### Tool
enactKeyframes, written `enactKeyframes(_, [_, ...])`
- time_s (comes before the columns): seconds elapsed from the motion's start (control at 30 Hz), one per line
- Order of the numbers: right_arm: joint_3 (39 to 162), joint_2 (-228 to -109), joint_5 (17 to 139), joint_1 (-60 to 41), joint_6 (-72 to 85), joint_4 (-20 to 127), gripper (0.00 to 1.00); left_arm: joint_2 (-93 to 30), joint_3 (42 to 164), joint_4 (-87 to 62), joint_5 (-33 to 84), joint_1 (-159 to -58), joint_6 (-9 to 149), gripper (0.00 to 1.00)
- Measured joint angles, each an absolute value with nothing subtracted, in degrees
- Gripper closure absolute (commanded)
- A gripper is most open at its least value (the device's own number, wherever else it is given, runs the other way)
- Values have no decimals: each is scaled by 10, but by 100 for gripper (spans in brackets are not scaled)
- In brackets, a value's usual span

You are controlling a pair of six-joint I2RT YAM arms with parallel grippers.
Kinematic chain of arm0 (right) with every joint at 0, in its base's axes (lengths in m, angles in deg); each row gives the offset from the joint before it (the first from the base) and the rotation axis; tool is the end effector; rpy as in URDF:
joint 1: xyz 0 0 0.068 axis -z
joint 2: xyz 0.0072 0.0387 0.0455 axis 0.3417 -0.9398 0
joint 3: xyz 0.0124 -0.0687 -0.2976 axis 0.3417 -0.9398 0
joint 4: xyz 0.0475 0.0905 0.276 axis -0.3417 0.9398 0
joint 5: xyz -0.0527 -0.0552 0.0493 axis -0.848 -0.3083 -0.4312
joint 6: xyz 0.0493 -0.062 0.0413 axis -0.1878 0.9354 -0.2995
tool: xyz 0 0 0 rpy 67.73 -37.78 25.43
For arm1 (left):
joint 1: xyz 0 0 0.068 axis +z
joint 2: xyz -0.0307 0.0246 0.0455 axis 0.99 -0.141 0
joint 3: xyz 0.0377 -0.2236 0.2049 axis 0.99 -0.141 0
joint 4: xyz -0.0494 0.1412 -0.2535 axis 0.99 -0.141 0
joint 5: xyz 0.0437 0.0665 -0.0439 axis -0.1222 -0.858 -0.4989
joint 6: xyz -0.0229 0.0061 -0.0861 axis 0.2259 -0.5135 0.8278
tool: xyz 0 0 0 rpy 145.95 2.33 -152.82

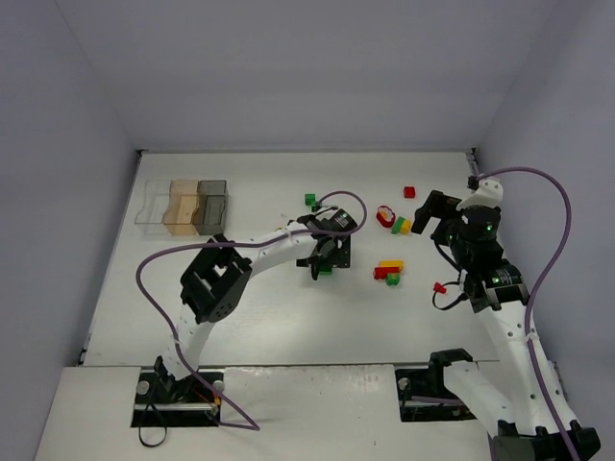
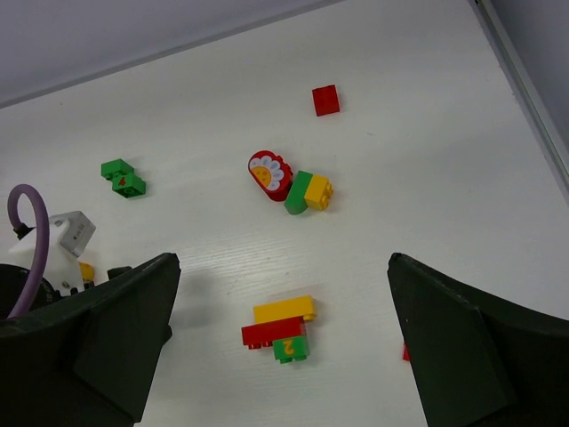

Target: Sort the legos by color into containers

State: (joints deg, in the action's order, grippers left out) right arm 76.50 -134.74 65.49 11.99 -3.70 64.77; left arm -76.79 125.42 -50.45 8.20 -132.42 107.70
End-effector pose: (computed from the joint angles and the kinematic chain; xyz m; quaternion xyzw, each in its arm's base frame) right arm 0.2420 0.0268 0.3924 0.0869 0.7464 0.1085 0.6508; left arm 0.3402 -0.3935 0.1682 -0.0068 0.9672 -0.1357 0.2146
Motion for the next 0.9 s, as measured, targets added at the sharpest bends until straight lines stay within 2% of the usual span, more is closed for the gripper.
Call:
enactKeyframes(0.1, [765,-1347,655,120,-38,649,0,-777,1255,-514,79,-1324,1084,36])
enactKeyframes(0.13, [765,-1347,655,120,-39,649,0,-779,1255,-516,78,-1324,1086,47])
enactKeyframes(0.2, [765,-1346,655,120,-39,651,0,-781,1255,-519,78,-1324,1090,59])
enactKeyframes(0.23, [765,-1345,655,120,-39,652,0,-781,1255,-520,78,-1324,1090,74])
enactKeyframes(0.27, [765,-1343,655,120,-39,652,0,-781,1255,-520,78,-1324,1089,82])
enactKeyframes(0.37, [765,-1340,655,120,-39,652,0,-778,1252,-518,77,-1324,1094,98])
enactKeyframes(0.5, [765,-1340,655,120,-38,653,0,-729,1221,-530,66,-1318,1083,98])
enactKeyframes(0.63, [765,-1340,660,120,-38,653,0,-621,1218,-553,56,-1274,1054,96])
enactKeyframes(0.77, [765,-1340,670,120,-38,653,0,-496,1218,-555,42,-1133,1020,92])
enactKeyframes(0.9, [765,-1340,680,120,-38,653,0,-452,1218,-553,14,-952,997,91])
